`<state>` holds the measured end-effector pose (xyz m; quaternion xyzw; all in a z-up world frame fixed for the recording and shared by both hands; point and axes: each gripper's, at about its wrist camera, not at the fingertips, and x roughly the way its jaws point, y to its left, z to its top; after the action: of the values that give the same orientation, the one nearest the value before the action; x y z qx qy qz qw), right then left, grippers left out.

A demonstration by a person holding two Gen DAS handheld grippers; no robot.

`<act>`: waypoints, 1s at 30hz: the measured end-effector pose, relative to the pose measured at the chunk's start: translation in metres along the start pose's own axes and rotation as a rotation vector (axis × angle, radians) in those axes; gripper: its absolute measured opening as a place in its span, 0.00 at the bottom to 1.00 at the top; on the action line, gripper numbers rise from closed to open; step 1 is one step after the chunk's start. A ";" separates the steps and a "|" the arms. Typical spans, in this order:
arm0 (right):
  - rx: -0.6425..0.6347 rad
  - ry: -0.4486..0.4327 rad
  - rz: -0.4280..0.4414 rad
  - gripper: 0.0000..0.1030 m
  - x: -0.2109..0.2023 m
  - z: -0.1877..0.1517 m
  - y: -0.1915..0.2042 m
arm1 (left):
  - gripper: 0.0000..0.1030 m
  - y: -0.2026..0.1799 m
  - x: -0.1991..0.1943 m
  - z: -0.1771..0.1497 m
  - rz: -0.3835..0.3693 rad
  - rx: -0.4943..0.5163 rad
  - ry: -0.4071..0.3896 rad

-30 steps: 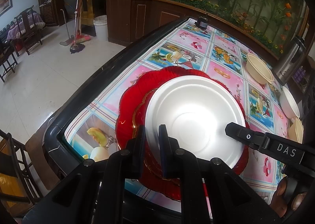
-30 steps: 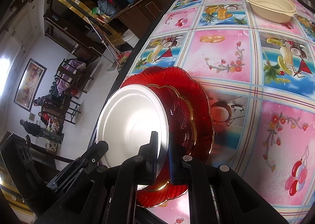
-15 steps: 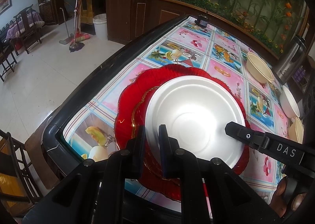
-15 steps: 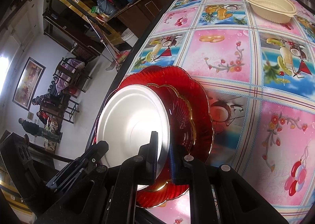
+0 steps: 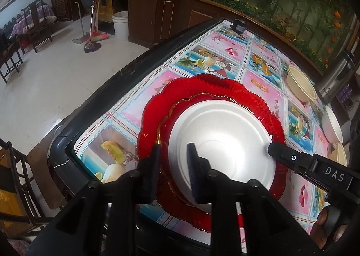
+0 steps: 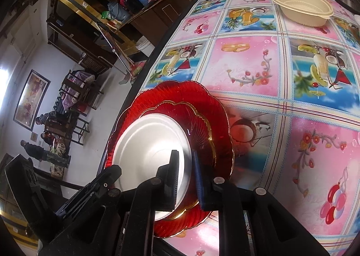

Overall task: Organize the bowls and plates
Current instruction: 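Lower the white plate onto the red plates and open both grippers, then move both grippers toward the beige pulp bowls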

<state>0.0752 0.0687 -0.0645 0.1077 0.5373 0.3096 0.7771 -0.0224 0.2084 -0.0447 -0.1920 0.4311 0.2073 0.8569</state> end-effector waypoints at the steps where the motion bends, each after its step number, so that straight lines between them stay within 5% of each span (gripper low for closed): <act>1: 0.001 -0.001 0.003 0.18 -0.001 0.000 0.000 | 0.24 0.000 -0.002 0.000 -0.002 -0.002 -0.007; 3: 0.003 -0.004 0.012 0.23 -0.004 0.000 0.000 | 0.29 0.000 -0.007 0.001 0.002 -0.007 -0.023; 6: 0.004 -0.020 0.029 0.36 -0.010 0.000 0.000 | 0.52 0.000 -0.019 0.003 -0.005 -0.024 -0.073; 10: 0.031 -0.036 0.080 0.67 -0.021 0.000 -0.003 | 0.75 -0.007 -0.035 0.004 -0.008 -0.030 -0.145; 19: 0.090 -0.074 0.123 0.85 -0.052 0.001 -0.025 | 0.76 -0.052 -0.041 0.016 -0.076 0.048 -0.142; 30: 0.231 -0.188 0.101 0.85 -0.116 -0.005 -0.103 | 0.75 -0.150 -0.029 0.009 -0.218 0.203 -0.056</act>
<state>0.0818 -0.0820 -0.0292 0.2517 0.4880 0.2732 0.7898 0.0461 0.0815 0.0070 -0.1442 0.4022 0.0735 0.9011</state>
